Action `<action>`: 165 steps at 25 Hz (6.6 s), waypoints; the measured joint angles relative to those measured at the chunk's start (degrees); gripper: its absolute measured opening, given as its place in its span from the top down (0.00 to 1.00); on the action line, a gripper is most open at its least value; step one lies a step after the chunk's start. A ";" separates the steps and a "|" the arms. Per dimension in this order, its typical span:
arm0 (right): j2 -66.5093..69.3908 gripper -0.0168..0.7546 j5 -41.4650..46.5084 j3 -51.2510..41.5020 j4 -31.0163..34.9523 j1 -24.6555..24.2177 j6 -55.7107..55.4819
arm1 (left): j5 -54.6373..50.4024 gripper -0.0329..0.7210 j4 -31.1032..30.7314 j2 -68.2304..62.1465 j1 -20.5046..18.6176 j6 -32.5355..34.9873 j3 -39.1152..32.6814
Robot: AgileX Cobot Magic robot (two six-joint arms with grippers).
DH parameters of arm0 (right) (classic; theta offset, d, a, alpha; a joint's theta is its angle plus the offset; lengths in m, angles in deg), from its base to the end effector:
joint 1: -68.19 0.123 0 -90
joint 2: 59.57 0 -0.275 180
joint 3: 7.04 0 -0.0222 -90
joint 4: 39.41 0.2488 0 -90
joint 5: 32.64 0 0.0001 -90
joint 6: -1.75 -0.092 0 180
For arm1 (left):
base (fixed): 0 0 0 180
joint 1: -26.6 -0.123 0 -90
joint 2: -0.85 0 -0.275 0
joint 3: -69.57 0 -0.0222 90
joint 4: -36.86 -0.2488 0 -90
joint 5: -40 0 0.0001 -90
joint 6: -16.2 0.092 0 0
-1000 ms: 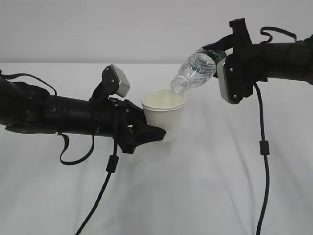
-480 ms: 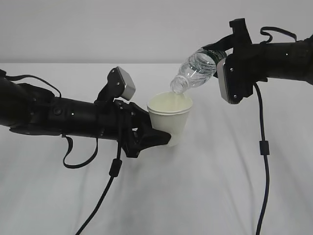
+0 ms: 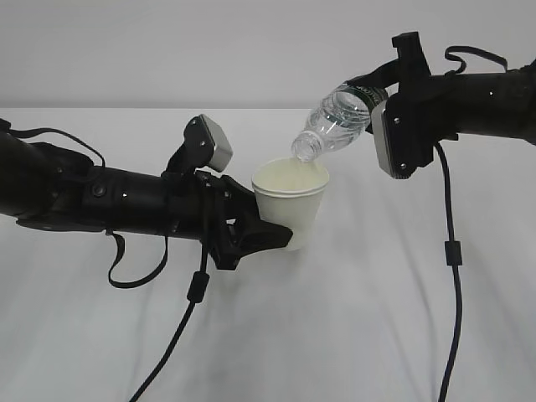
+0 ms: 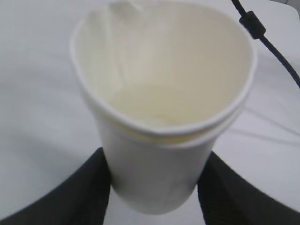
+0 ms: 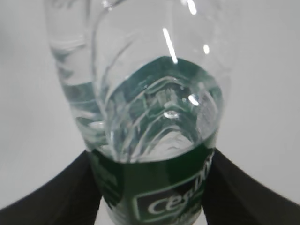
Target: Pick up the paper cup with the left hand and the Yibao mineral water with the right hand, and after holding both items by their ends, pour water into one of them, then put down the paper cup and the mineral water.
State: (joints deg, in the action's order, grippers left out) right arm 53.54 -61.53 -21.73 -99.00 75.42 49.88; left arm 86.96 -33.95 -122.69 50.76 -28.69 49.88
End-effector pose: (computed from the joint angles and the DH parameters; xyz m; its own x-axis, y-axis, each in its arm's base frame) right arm 0.3876 0.0877 0.2093 0.5743 -0.8151 0.0761 -0.2404 -0.2567 -0.9361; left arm 0.3153 -0.2109 0.1291 -0.2286 0.3488 -0.9089 0.9365 0.3337 -0.1074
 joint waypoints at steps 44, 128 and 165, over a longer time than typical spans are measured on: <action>0.00 0.40 0.00 0.00 -0.12 0.00 2.20 | 0.00 0.43 0.00 0.00 0.00 0.00 0.00; -0.68 0.40 -1.61 0.00 -0.21 0.00 -36.35 | -4.25 0.43 9.15 0.00 -1.92 4.77 0.00; -0.68 0.41 1.88 0.00 14.55 0.00 -62.62 | -2.61 0.43 12.80 0.00 -12.64 4.98 0.00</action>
State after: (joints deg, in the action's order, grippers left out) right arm 52.86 -59.65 -21.73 -84.45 75.42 -12.74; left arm 84.35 -21.15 -122.69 38.12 -23.70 49.88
